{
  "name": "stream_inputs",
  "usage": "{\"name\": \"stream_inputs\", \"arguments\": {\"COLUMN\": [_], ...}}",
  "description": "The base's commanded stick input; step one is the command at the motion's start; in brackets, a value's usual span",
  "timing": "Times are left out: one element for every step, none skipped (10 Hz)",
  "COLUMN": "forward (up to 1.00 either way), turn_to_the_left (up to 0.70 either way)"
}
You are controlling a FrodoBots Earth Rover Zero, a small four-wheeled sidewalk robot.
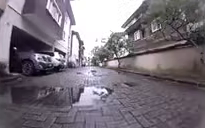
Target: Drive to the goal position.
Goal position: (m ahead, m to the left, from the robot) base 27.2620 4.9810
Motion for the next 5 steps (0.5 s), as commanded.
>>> {"name": "stream_inputs", "arguments": {"forward": [0.70,0.70,0.70,0.70,0.70], "turn_to_the_left": [-0.35,-0.35,-0.35,-0.35,-0.35]}}
